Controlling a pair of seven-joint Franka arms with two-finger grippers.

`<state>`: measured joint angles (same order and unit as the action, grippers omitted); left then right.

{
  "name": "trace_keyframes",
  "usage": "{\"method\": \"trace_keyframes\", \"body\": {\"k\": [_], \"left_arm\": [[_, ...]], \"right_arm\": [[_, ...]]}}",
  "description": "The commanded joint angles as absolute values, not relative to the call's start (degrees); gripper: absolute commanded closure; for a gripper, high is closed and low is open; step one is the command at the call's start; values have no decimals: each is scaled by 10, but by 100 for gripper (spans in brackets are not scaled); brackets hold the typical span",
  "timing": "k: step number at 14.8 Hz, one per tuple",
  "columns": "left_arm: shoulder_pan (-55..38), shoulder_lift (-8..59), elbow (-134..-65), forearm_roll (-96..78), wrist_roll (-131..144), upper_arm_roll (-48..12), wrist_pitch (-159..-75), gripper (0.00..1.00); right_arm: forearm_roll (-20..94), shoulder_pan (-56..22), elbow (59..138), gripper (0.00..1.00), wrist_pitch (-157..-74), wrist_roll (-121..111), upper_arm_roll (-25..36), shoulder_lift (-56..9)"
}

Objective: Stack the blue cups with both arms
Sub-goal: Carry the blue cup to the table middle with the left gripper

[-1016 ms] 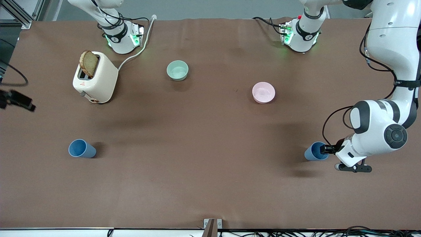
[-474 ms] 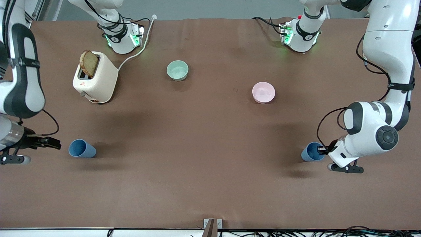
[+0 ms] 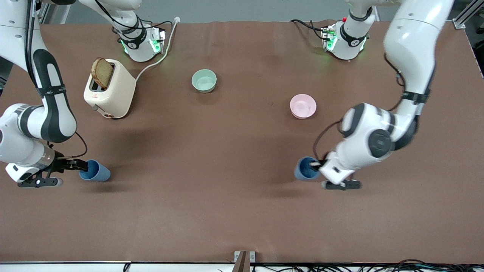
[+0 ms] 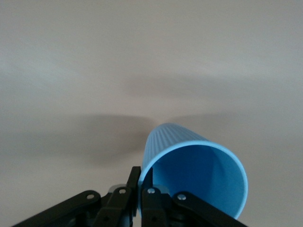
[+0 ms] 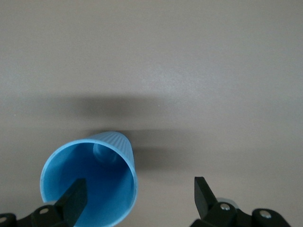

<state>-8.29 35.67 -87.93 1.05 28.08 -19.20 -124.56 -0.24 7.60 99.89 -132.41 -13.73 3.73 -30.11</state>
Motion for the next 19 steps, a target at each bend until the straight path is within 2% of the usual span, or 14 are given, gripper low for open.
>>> {"method": "trace_keyframes", "body": {"k": [1,3,6,7,8,9,10,11,12,13,14,16,19], "left_arm": [[-161,380,-840,17,399,-181,-1245,100],[-211,406,-818,42,483,-175,-1247,100],[-264,438,-792,55,561,-170,-1265,100],[-277,441,-793,55,580,-160,-1280,100],[-292,446,-793,55,589,-151,-1288,100],[-300,451,-793,55,590,-142,-1289,100],[-302,457,-792,55,590,-140,-1290,100],[-303,459,-792,55,590,-140,-1296,99],[-306,460,-792,55,590,-140,-1300,89],[-306,460,-791,55,589,-140,-1301,57],[-305,455,-790,57,583,-139,-1301,1],[-299,431,-781,62,582,-139,-1286,0],[-274,359,-767,64,577,-126,-1194,0]], "right_arm": [[8,76,1008,0,-1338,-149,34,-309],[8,78,1008,6,-1339,-151,34,-314],[8,77,1007,30,-1339,-151,33,-326],[8,77,1008,42,-1339,-151,33,-326],[8,77,1008,58,-1339,-151,30,-327],[8,79,1008,79,-1339,-150,27,-329],[8,79,1007,96,-1339,-150,27,-329],[8,81,1006,99,-1339,-151,27,-330],[8,80,1005,99,-1338,-150,27,-329],[8,79,998,99,-1335,-149,26,-328],[8,78,987,99,-1327,-149,26,-327],[8,73,943,99,-1269,-146,24,-319],[19,65,831,99,-1118,-116,3,-319]]}}
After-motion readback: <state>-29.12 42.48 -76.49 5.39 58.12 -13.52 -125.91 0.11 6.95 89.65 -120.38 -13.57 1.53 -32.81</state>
